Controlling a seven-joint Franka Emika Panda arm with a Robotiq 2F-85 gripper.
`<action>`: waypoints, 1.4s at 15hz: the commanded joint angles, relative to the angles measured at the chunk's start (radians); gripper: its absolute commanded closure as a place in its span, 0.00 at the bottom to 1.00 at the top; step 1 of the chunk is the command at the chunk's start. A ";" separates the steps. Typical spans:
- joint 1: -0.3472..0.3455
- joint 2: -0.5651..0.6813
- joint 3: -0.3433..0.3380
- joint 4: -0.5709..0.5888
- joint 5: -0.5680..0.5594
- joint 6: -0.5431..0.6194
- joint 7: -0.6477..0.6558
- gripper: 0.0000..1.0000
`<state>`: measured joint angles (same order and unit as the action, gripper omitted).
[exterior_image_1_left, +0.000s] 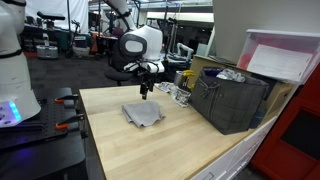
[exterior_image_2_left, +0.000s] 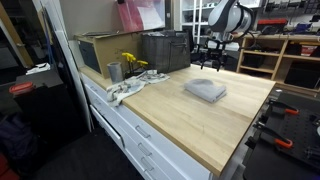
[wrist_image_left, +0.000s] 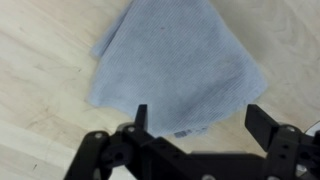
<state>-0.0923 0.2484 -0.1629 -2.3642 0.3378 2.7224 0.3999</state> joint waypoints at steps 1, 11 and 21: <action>-0.015 0.014 0.073 0.022 0.131 -0.033 0.006 0.00; 0.001 0.120 0.135 0.036 0.227 -0.015 0.024 0.00; 0.083 0.330 0.045 0.194 0.200 -0.005 0.413 0.00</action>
<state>-0.0525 0.5225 -0.0677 -2.2358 0.5506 2.7209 0.6665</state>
